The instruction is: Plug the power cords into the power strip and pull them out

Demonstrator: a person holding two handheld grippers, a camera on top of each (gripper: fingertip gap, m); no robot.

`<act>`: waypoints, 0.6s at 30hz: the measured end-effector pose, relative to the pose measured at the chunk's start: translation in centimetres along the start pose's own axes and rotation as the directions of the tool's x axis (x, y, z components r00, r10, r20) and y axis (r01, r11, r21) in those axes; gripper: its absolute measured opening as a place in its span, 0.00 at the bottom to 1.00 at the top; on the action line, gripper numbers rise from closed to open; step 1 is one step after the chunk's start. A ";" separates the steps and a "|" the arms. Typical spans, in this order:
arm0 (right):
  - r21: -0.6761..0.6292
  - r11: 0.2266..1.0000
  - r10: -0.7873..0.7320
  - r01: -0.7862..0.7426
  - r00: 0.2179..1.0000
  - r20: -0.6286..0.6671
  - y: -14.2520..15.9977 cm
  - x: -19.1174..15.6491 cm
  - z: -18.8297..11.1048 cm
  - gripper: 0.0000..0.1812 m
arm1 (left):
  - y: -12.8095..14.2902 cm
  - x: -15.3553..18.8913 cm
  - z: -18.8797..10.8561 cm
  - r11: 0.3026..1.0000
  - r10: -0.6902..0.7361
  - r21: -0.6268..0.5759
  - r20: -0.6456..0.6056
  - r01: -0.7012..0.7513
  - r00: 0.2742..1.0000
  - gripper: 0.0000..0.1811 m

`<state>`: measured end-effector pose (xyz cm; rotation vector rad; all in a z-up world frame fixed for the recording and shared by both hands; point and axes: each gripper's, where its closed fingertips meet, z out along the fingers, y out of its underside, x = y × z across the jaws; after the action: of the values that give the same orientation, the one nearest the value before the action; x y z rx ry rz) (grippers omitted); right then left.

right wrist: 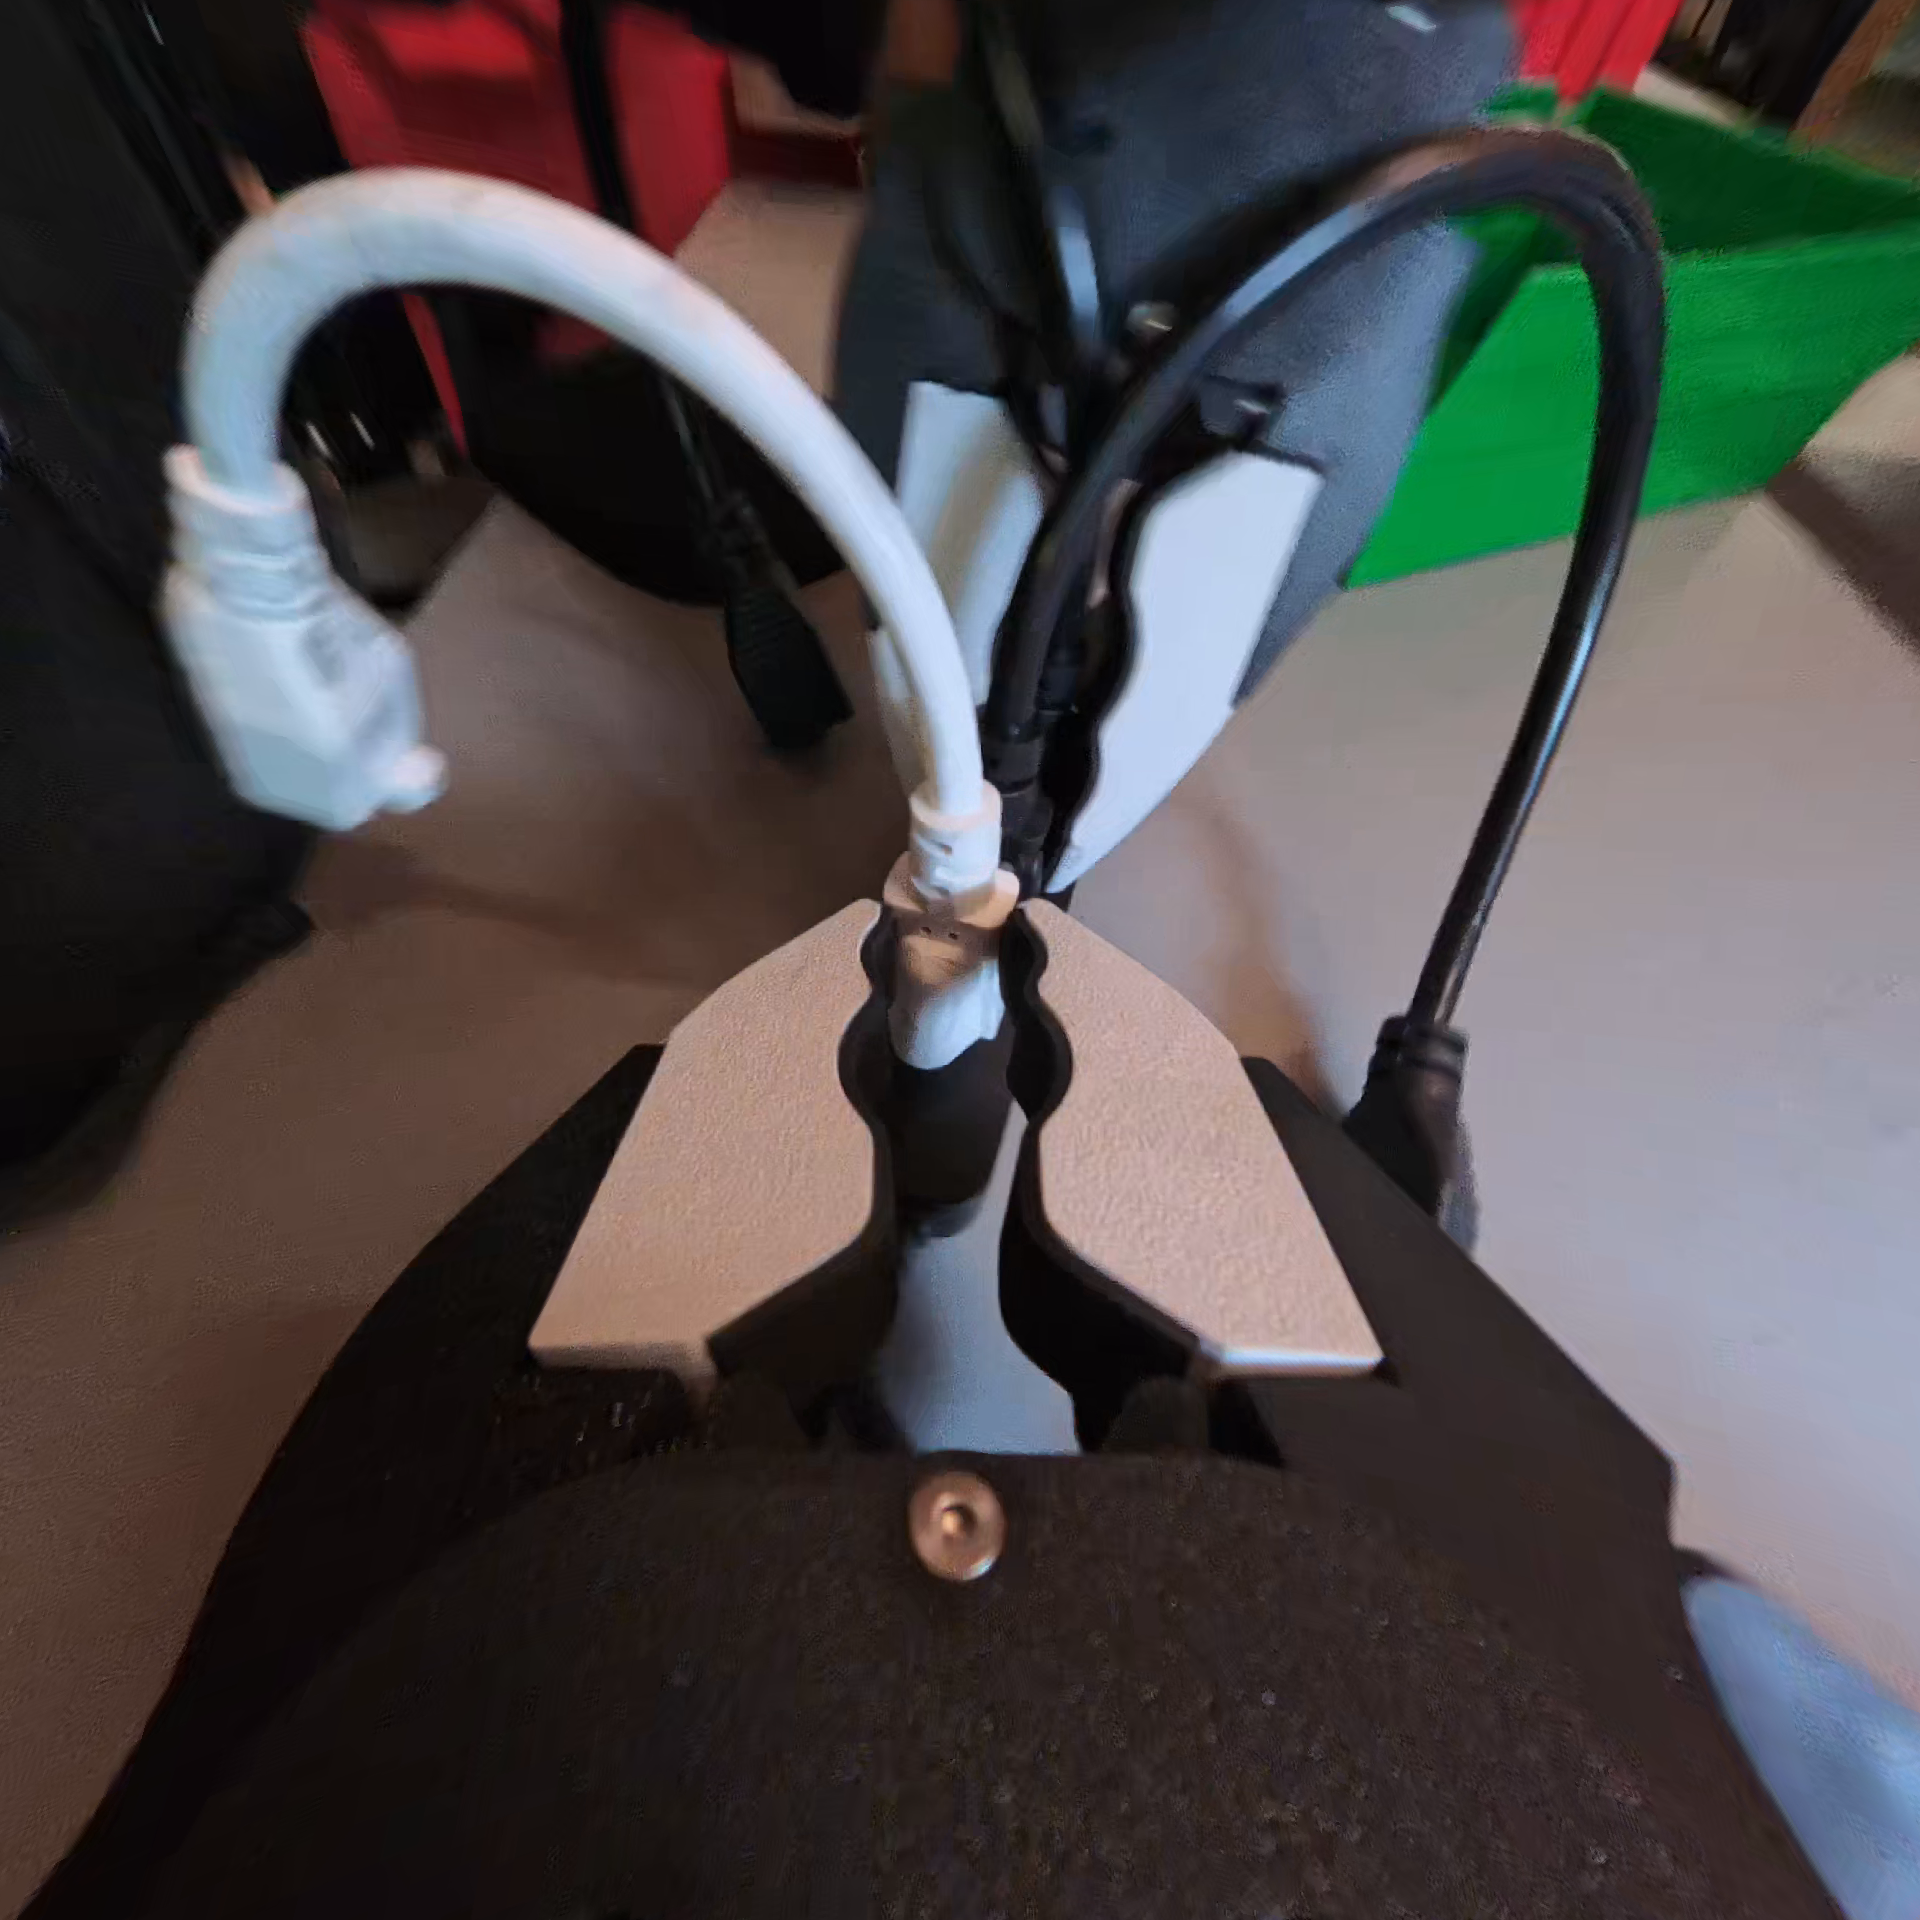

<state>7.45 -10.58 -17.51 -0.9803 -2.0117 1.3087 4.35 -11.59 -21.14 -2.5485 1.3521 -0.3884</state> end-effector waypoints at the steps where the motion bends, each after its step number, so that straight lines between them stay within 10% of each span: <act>1: 0.019 0.992 0.125 -0.126 0.992 0.023 0.1 0.6 -0.2 0.10 | 0.0 -0.1 0.0 1.000 -0.002 -0.002 0.009 0.002 1.000 0.12; 3: 0.048 0.962 0.271 -0.269 0.962 -0.036 0.4 2.6 -0.7 0.09 | -0.2 -0.4 -0.1 1.000 -0.027 0.014 0.014 0.027 1.000 0.13; 7: -0.034 0.997 -0.064 0.062 0.996 -0.064 0.2 0.4 -0.2 0.09 | 0.2 -0.1 -0.1 1.000 -0.022 0.005 -0.002 0.022 1.000 0.12; 11: 0.052 0.958 0.282 -0.281 0.959 -0.010 0.3 2.4 -0.8 0.06 | -0.1 -0.3 -0.2 0.999 -0.039 0.016 0.012 0.038 0.999 0.13; 14: 0.179 0.982 0.045 -0.056 0.997 0.066 -3.3 -1.3 -0.6 0.00 | -0.1 -0.2 0.0 1.000 -0.023 0.020 0.018 0.023 1.000 0.13; 18: 0.109 0.994 0.041 -0.031 0.995 -0.092 -2.4 2.4 -2.7 0.00 | -0.4 0.0 0.0 0.999 -0.017 0.036 0.011 0.016 1.000 0.13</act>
<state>7.43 -7.86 -14.17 -1.0134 -1.8414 1.3496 4.66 -11.41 -21.03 -2.5309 1.3091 -0.3965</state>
